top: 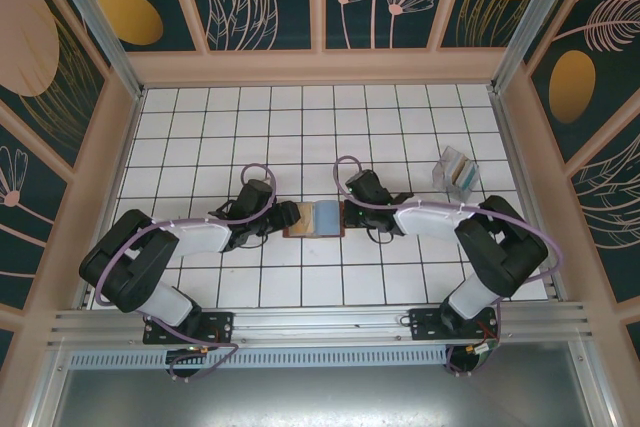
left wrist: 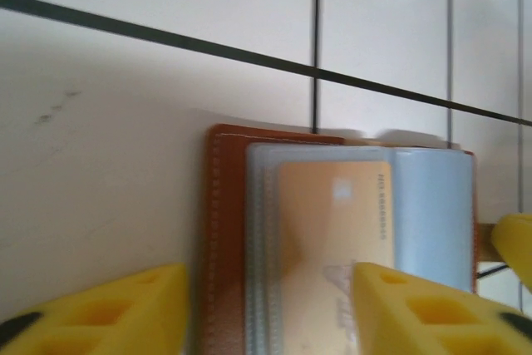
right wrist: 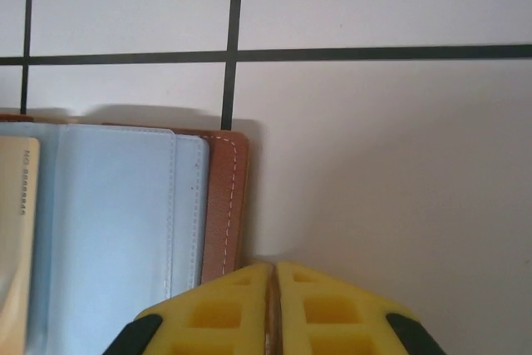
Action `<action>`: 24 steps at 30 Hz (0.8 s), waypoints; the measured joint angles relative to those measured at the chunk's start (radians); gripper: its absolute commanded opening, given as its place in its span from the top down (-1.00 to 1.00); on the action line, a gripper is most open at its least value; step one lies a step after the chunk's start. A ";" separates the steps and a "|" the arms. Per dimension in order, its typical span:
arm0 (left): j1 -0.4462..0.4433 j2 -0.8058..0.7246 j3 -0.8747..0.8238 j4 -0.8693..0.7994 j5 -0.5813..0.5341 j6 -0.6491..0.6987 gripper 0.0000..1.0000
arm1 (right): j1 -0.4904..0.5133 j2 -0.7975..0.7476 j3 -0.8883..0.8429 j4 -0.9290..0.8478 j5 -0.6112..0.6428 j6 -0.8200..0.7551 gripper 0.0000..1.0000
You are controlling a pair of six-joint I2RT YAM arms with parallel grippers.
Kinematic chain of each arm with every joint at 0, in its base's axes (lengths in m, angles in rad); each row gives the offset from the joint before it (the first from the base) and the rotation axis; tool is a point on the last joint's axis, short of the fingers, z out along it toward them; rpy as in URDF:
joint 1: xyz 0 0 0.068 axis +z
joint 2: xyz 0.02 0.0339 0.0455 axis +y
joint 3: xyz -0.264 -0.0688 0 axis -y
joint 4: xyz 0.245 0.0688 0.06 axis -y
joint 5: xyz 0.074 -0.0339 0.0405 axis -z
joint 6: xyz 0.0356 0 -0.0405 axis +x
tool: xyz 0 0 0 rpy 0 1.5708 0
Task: Put the credit cards into the card holder
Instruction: Close the card holder at the center of the table.
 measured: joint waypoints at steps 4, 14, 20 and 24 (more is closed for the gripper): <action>0.002 0.008 0.001 0.036 0.024 -0.016 -0.31 | -0.003 0.000 -0.032 0.056 -0.049 0.016 0.90; 0.027 -0.016 -0.043 0.091 0.064 -0.031 -0.09 | -0.013 0.003 -0.058 0.134 -0.103 0.048 0.95; 0.024 -0.141 -0.060 0.087 0.089 -0.031 -0.12 | -0.009 0.030 -0.058 0.182 -0.127 0.055 0.95; 0.014 -0.146 -0.055 0.114 0.135 -0.023 -0.11 | 0.007 0.060 -0.043 0.219 -0.158 0.063 0.92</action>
